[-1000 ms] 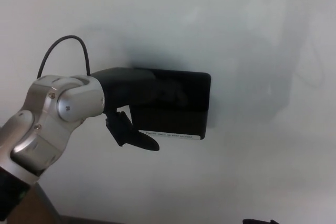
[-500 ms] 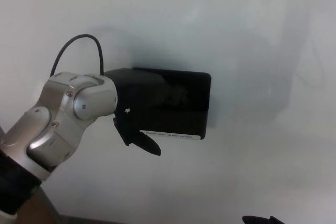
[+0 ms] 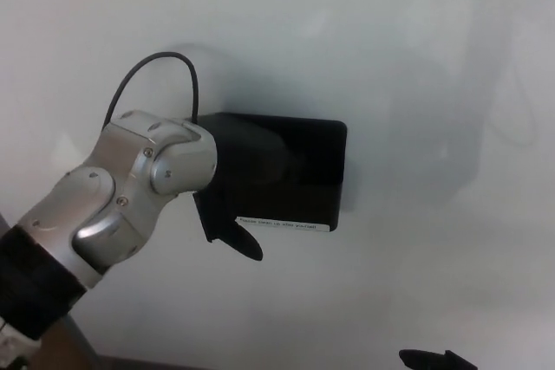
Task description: A magnetic marker holder is on the left hand side of the white board, the robot put the index and middle finger into the opening of the container and pull off the magnetic holder and hand it to a human on the left hand side.
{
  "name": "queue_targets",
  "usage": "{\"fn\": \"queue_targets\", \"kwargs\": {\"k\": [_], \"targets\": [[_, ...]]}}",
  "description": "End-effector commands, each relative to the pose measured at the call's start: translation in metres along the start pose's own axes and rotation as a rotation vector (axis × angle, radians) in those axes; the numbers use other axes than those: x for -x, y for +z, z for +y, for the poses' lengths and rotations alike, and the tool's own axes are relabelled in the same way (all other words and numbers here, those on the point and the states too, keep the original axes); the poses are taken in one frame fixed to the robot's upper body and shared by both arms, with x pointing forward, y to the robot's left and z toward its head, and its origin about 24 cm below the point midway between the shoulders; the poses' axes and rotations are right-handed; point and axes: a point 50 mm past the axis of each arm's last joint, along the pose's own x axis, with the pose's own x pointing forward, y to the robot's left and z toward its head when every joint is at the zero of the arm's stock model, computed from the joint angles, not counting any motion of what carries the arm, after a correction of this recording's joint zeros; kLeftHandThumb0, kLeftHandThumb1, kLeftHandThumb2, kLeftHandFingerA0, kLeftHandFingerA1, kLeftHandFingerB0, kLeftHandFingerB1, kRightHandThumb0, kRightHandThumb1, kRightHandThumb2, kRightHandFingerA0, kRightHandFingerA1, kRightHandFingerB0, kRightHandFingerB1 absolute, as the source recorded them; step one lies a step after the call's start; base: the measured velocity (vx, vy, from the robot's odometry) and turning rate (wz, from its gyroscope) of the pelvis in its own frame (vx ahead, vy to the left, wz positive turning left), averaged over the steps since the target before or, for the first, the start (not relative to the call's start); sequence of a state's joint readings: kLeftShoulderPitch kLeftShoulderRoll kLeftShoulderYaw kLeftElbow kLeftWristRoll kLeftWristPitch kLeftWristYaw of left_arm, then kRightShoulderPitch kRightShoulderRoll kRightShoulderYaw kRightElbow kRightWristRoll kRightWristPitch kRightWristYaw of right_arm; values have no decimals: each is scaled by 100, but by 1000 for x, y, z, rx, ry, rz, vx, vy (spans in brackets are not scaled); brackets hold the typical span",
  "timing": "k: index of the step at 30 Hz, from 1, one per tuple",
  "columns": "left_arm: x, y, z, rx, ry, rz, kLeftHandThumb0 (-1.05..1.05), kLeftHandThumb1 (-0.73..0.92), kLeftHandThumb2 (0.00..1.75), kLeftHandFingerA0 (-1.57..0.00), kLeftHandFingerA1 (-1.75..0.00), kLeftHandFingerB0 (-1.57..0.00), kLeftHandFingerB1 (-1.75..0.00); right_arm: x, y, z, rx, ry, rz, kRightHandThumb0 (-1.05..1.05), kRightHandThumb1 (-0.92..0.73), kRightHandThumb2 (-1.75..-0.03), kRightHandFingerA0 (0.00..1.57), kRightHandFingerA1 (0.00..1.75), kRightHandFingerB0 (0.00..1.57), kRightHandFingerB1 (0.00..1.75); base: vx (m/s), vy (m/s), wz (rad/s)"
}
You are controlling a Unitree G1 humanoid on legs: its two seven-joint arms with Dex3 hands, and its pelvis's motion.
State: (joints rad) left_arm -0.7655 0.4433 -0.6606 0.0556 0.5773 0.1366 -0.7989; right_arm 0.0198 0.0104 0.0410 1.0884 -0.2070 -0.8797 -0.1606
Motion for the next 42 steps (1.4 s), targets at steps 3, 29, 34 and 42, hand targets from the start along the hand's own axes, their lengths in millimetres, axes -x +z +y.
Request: {"fn": "queue_targets", "kwargs": {"k": [3, 29, 34, 42], "targets": [[-2, -3, 4, -144, -72, 109, -53, 50, 56, -79, -58, -39, -34, -5, 1, -4, 14, -10, 6, -48, -67, -62, 77, 51, 64, 47, 0, 0, 0], [-22, -9, -46, -217, -211, 200, -31, 71, 60, -69, -97, -68, -51, -3, -1, 1, 28, 22, 20, -45, -69, -61, 80, 52, 70, 49, 0, 0, 0], [-20, -20, -51, -153, -215, 217, -32, 76, 62, -77, -82, -73, -47, -4, -2, 2, 27, 26, 31, -45, -69, -61, 82, 52, 70, 48, 0, 0, 0], [-12, -34, -59, -153, -224, 207, -36, 76, 61, -74, -95, -72, -60, -6, 0, 1, 35, 27, 19, -46, -69, -61, 83, 52, 71, 48, 0, 0, 0]]}}
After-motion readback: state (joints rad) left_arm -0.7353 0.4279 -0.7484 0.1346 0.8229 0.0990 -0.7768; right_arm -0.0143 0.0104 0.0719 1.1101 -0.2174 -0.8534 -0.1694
